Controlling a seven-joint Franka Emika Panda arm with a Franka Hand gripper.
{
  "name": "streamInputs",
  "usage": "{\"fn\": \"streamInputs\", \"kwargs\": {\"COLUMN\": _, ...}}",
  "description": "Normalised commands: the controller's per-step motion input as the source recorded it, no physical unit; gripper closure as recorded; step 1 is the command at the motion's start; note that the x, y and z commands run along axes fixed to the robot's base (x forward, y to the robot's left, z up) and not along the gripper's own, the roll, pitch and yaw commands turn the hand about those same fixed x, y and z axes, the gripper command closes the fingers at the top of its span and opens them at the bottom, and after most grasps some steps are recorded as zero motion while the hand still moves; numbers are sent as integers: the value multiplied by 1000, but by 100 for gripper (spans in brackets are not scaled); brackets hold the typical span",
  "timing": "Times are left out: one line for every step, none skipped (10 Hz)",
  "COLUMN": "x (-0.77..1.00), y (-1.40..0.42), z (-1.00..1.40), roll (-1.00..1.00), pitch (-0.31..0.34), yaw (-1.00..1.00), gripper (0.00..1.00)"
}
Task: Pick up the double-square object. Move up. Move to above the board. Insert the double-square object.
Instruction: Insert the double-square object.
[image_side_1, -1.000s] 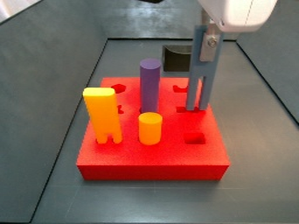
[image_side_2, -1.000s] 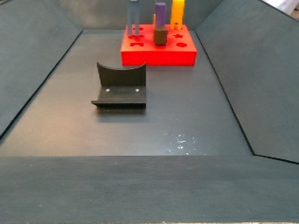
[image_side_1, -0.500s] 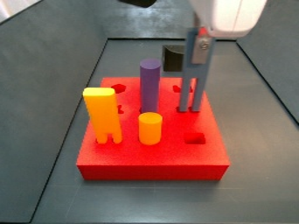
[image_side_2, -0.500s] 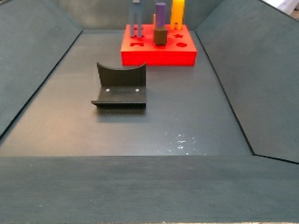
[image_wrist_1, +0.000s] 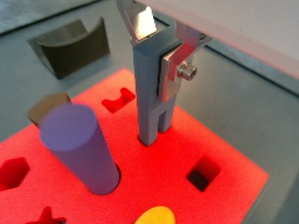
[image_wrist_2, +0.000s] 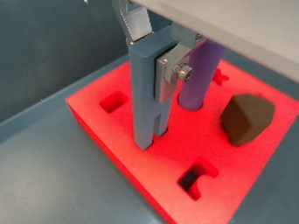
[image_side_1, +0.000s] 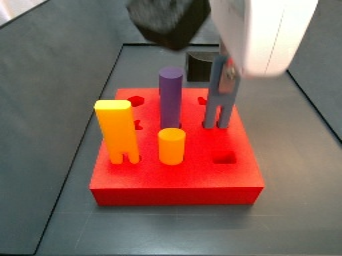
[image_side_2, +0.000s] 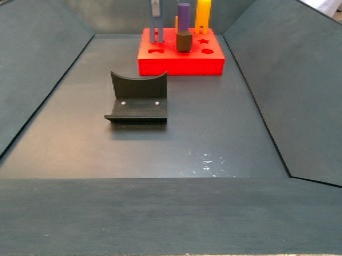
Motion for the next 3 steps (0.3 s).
{"fn": "streamInputs", "kwargs": {"x": 180, "y": 0, "z": -297, "roll": -36, "pitch": 7, "yaw": -280, "gripper": 100}}
{"fn": "streamInputs", "kwargs": {"x": 0, "y": 14, "z": -151, "roll": -83, "pitch": -14, "yaw": -89, "gripper": 100}}
{"fn": "streamInputs", "kwargs": {"x": 0, "y": -17, "z": 0, "roll": 20, "pitch": 0, "yaw": 0, "gripper": 100}}
